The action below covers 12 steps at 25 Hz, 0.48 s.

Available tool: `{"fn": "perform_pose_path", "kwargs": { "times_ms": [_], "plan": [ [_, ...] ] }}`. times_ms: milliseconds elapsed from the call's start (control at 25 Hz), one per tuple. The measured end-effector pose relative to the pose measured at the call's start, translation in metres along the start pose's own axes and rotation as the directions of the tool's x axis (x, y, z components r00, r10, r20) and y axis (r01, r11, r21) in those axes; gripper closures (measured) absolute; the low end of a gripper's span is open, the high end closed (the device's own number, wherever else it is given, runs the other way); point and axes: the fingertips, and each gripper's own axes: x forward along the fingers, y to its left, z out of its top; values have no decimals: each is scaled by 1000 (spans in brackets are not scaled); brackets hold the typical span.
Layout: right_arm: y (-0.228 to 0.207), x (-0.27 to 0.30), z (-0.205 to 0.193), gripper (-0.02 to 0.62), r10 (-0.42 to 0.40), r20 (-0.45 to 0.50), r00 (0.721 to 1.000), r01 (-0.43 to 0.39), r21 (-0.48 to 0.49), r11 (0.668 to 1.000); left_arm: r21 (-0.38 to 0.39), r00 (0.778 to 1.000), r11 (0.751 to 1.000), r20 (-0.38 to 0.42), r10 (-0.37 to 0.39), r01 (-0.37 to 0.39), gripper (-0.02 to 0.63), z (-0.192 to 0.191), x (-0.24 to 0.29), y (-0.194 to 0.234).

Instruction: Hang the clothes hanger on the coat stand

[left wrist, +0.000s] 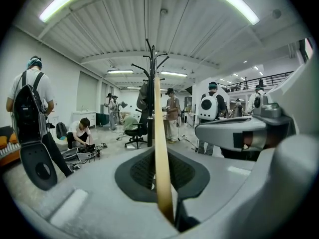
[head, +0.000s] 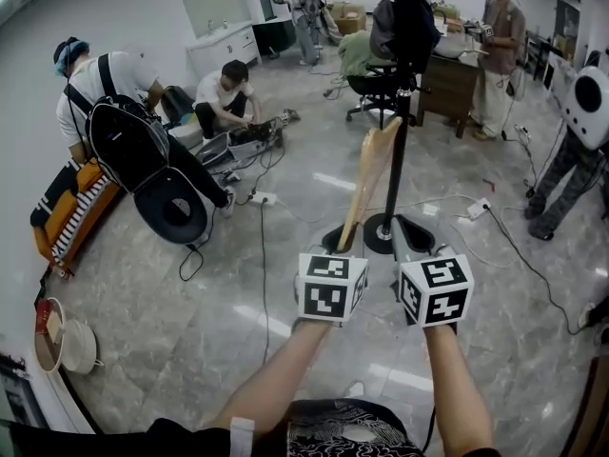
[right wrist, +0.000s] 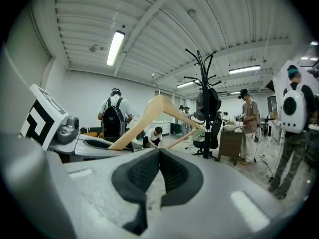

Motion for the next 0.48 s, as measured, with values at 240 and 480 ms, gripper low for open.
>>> {"fn": "perform_pose_path", "kwargs": {
  "times_ms": [240,480],
  "plan": [
    [-25,12,0,595,7,-10,1000,-7,-7,1000,-9,1000,1000,-8,16,-16,575,3,25,-1],
    [-41,34,-1,595,18,-20,1000,-18,-9,1000,-18,1000,999,-9,27,-27,575,8,53,6]
  ]
}}
